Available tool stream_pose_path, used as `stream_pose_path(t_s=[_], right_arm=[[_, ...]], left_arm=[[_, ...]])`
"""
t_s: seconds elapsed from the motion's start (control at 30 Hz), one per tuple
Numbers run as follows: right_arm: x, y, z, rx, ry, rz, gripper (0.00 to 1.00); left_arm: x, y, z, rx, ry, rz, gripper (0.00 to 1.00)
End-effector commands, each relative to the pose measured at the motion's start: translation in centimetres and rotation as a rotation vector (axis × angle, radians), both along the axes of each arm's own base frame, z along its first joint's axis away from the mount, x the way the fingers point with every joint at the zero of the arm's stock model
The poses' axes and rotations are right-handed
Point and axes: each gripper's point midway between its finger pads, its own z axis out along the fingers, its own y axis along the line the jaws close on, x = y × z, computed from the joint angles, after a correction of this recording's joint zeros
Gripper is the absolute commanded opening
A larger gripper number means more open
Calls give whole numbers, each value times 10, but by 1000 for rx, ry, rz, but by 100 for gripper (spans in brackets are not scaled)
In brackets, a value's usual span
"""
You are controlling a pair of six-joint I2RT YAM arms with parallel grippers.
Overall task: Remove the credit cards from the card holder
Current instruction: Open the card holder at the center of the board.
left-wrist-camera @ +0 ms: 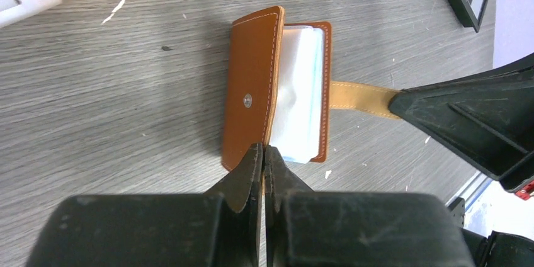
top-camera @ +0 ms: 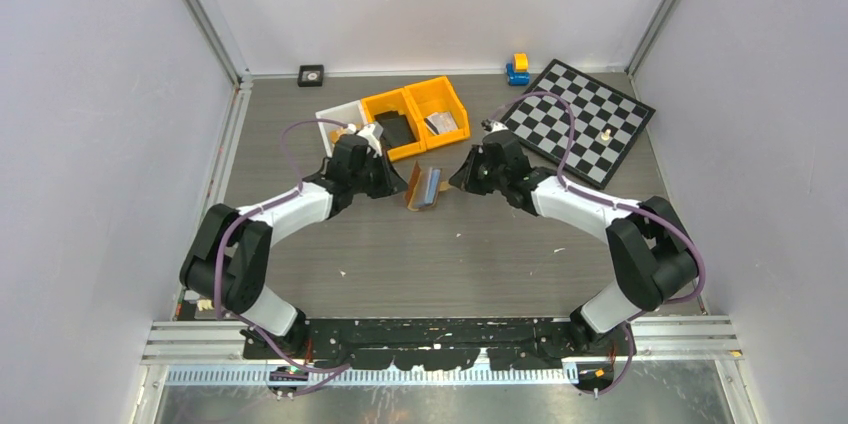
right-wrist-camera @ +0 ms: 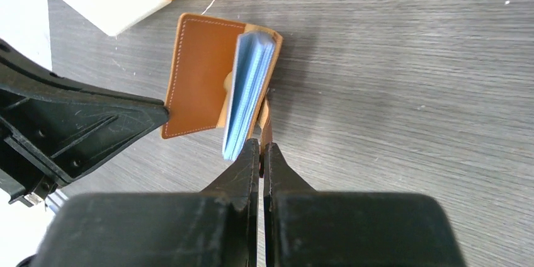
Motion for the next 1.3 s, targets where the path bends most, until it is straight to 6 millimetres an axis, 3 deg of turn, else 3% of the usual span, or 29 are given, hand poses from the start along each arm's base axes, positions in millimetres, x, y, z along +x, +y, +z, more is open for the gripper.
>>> stream_pose_path(t_s=[0.0, 0.2, 0.4, 0.47, 0.6, 0.87, 1.07, 1.27], right_arm=[[13, -11, 25, 50, -44, -69, 0], [18, -23, 27, 83, -33, -95, 0], [18, -23, 27, 92, -28, -79, 4], [18, -19, 24, 100, -13, -60, 12], [19, -16, 10, 94, 25, -57, 37], [23, -14, -12, 56, 91, -64, 55], [20, -9, -17, 73, 114, -39, 52], [20, -4, -21, 90, 130, -22, 37]], left_arm=[[4, 15, -5, 38, 27, 47, 0], [4, 11, -12, 33, 61, 20, 1], [4, 5, -24, 34, 105, -15, 2], [3, 5, -32, 52, 136, -23, 2], [2, 4, -45, 76, 191, -34, 2], [4, 2, -51, 74, 207, -36, 4], [3, 2, -50, 70, 203, -38, 5], [3, 0, -49, 63, 199, -42, 5]])
